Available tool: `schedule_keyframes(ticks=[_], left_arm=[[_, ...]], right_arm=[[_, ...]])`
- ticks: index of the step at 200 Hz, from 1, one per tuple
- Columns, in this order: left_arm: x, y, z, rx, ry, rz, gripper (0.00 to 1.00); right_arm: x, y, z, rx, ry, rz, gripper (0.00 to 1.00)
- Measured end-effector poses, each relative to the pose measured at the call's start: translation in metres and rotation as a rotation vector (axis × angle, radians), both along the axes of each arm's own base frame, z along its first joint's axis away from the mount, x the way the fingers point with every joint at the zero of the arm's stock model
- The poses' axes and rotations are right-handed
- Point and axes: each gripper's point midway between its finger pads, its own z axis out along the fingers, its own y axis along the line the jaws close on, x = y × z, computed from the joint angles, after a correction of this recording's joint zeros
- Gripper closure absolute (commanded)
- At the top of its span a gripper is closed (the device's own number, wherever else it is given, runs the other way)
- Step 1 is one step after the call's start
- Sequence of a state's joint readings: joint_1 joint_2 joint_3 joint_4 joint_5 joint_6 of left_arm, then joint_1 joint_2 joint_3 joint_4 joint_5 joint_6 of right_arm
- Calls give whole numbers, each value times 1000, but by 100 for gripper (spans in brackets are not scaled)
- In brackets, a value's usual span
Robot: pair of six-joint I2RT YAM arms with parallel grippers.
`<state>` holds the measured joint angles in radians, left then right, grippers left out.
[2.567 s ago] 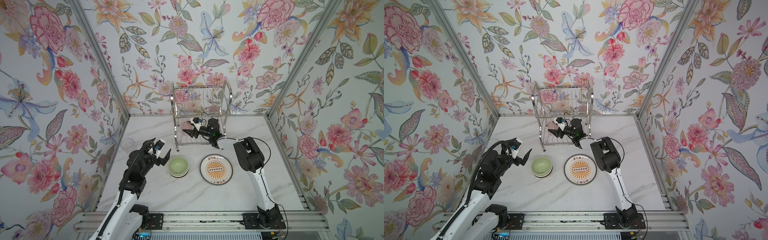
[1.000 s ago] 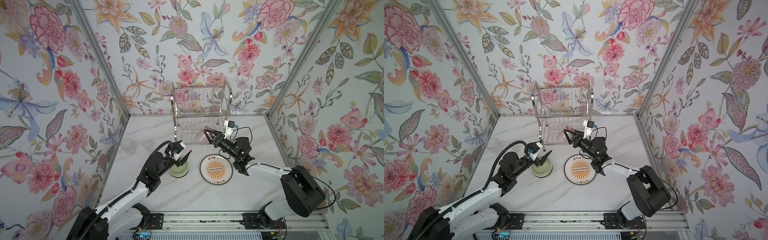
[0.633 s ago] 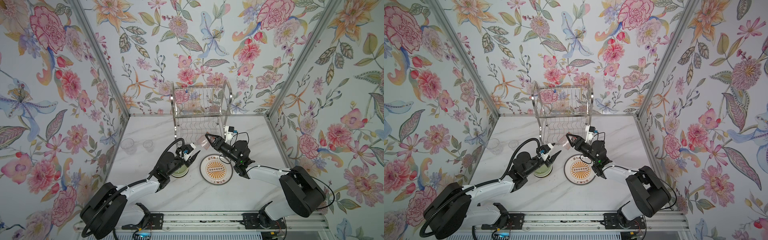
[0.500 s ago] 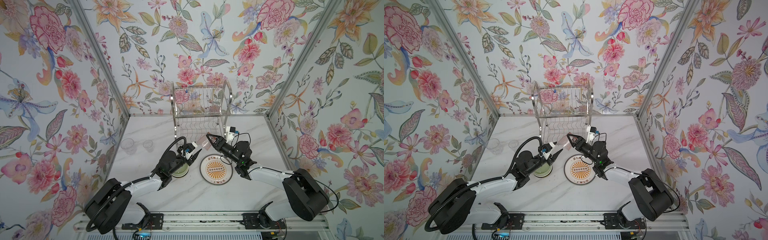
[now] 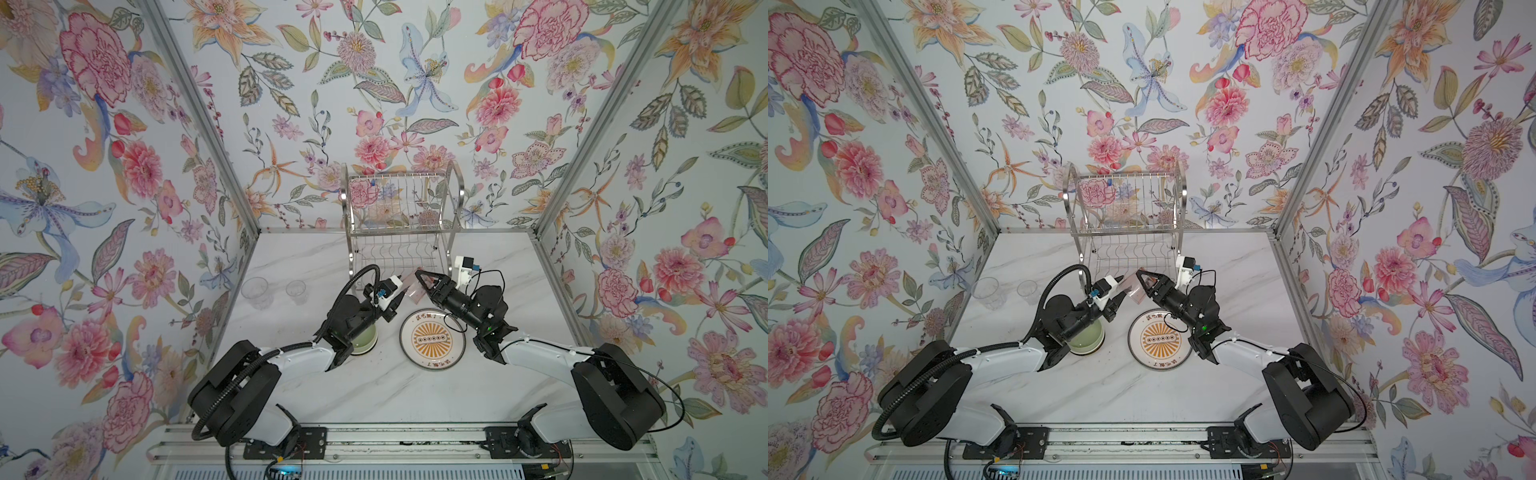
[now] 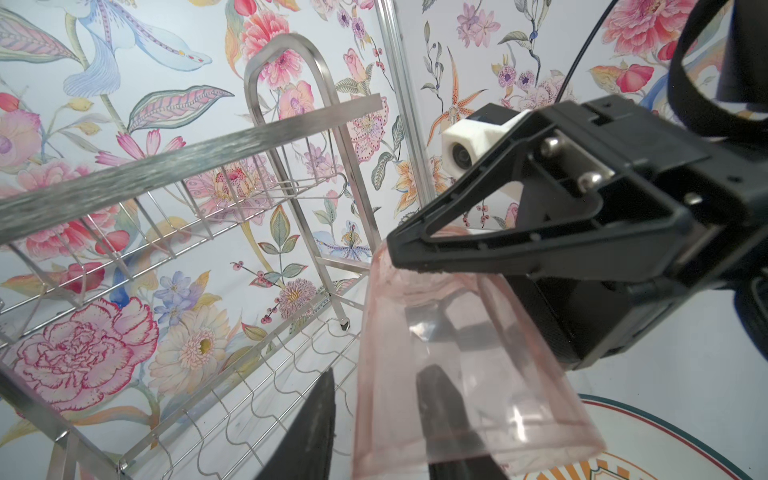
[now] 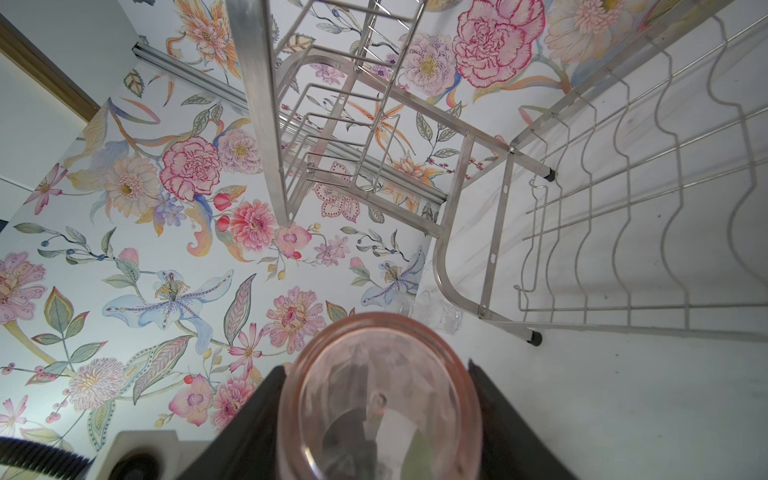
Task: Unload the mixed dishes from the dish rack
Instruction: 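Bring the pink glass toward the left gripper while left reaches to grasp it, then close the left gripper on the pink glass while right opens and withdraws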
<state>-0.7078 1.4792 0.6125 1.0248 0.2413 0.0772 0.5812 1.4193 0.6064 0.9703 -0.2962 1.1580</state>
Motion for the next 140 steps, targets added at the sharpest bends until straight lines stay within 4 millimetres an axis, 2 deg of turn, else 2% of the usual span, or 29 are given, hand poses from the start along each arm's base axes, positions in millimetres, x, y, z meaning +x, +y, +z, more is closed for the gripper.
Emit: schedule_keyframes(ticks=[23,62,77,86,126,140], left_arm=[[2,-5,-2,1,5,-11,78],[9,-4,-1,3,-5,22,91],[12,-3,1,5,-17,37,100],[13,-4,1,6,-18,40,100],[15,-4,-1,8,-14,49,100],[16,-4,-2,9,-13,49,100]], right_arm=[[1,-1,-1,7,10,0,100],[2,-5,-1,50,49,-5,100],[3,-5,0,69,59,-2,98],[4,-6,0,76,61,-1,96],[6,-5,-4,99,75,9,73],[7,-5,-6,106,80,16,59]])
